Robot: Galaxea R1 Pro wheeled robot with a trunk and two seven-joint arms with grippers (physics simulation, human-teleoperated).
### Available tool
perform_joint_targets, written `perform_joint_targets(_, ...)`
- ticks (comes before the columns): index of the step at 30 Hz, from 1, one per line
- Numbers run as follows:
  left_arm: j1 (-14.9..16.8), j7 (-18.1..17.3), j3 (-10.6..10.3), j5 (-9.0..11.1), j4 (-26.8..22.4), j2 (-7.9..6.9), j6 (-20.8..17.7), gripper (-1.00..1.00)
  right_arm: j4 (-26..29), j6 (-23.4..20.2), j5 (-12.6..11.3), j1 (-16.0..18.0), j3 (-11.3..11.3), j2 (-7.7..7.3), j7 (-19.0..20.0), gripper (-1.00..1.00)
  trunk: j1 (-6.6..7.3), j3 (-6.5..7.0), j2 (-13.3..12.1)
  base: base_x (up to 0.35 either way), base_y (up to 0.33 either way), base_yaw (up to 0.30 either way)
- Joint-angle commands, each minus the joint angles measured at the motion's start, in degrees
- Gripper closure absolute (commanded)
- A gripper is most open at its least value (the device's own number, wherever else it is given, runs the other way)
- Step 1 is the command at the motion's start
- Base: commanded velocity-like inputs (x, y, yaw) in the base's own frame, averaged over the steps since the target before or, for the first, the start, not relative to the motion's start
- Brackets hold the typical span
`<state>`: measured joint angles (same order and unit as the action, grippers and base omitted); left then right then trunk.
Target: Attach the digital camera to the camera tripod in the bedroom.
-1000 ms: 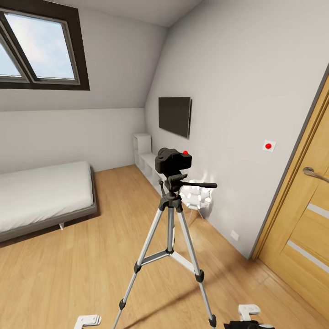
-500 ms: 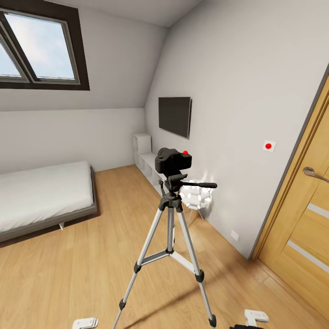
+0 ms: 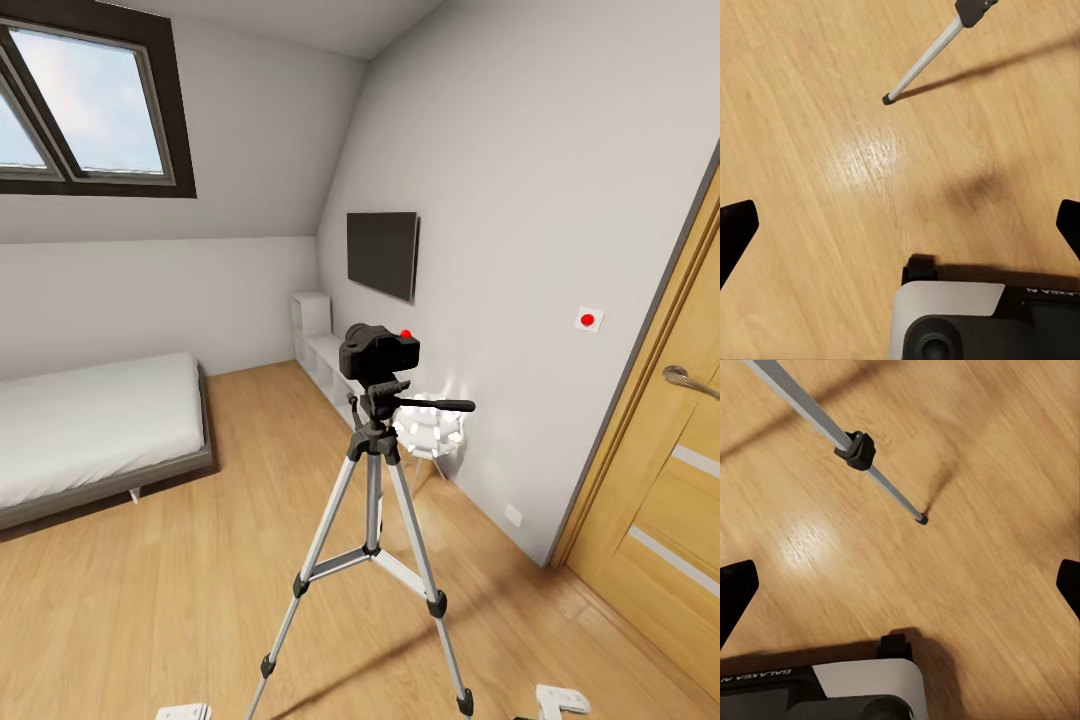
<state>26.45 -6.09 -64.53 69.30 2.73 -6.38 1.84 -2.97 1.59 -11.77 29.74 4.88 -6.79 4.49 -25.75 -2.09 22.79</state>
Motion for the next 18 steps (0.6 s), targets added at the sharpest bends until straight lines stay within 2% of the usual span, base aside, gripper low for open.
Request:
perform_joint_targets(1,0.0,-0.4,-0.5,0.5,0.2,0.04,0.1,-1.0,-0.2,0.2,-0.6,0.1,0.5,0.0,0.3,-1.0,-0.04,-0.13,0.1,0.0,0.0,0.0)
perform_joint_targets(11,-0.2,-0.5,-0.5,0.4,0.2,0.05,-0.1,-1.0,-0.2,0.2,-0.4,-0.1,0.5,0.04,0.3,-1.0,-0.04,-0.13,0.1,0.0,0.0,0.0)
perform_joint_targets(18,-0.3,-0.5,-0.6,0.4,0.1,0.2,-0.2,-1.0,-0.2,0.2,-0.3,-2.0,0.6,0.1,0.3,-1.0,-0.04,-0.13,0.1,0.0,0.0,0.0)
